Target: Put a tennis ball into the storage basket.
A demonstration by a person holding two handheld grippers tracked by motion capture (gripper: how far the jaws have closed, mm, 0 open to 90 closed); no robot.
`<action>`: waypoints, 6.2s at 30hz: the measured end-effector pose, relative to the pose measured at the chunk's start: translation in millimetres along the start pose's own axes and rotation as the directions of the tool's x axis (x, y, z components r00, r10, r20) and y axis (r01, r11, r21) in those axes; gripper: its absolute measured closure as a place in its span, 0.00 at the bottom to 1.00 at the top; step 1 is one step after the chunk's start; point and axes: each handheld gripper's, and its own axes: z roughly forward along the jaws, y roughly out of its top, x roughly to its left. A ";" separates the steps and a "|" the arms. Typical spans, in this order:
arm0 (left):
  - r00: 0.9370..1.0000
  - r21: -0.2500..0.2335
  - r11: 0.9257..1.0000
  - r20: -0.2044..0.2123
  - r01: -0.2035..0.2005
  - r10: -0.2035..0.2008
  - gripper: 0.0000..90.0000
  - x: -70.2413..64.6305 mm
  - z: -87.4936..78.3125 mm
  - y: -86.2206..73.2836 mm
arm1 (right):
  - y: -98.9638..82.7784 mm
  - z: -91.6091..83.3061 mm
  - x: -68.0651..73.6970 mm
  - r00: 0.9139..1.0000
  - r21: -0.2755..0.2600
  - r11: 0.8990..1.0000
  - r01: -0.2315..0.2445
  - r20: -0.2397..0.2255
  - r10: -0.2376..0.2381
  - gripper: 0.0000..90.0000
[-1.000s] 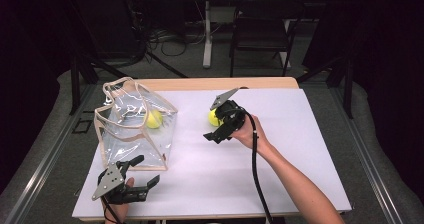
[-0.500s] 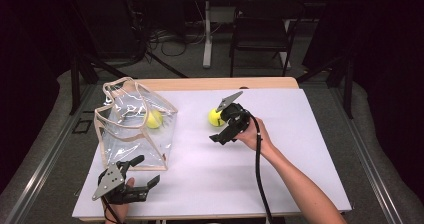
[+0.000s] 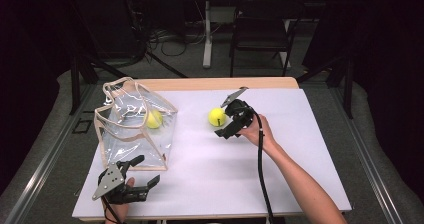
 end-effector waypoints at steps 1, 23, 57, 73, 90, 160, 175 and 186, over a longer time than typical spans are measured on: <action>1.000 0.000 1.000 0.000 0.001 -0.001 0.17 0.0 0.2 0.0 | -0.2 1.0 -1.4 1.000 0.002 1.000 -0.005 0.002 0.005 0.00; 1.000 0.000 1.000 0.001 0.003 -0.003 0.17 0.1 0.4 -0.5 | -0.5 22.8 -21.7 0.999 0.037 0.998 -0.048 0.020 0.048 0.00; 1.000 0.002 1.000 0.003 0.003 -0.003 0.17 0.7 -0.2 -1.0 | 13.4 50.6 -37.0 0.993 0.051 0.992 -0.113 0.025 0.112 0.00; 1.000 0.003 1.000 0.003 0.004 -0.004 0.17 0.7 -1.0 -1.5 | 12.7 66.5 -43.3 0.991 0.064 0.989 -0.136 0.027 0.134 0.00; 1.000 0.006 1.000 0.004 0.003 -0.003 0.17 0.6 -0.6 -1.5 | 9.5 78.1 -46.0 0.986 0.074 0.983 -0.166 0.045 0.163 0.14; 1.000 0.005 1.000 0.001 -0.001 0.001 0.17 -0.4 -1.0 -1.2 | 27.8 25.2 -24.3 0.998 0.069 0.995 -0.070 0.011 0.069 0.29; 1.000 0.005 1.000 0.000 -0.005 0.005 0.17 -0.3 -1.8 -1.3 | 33.2 21.1 -14.9 0.999 0.088 0.995 -0.039 0.001 0.039 0.29; 1.000 0.003 1.000 -0.002 -0.004 0.004 0.17 -0.1 -2.2 -1.4 | 38.0 17.2 -11.2 1.000 0.094 0.995 -0.019 -0.005 0.020 0.29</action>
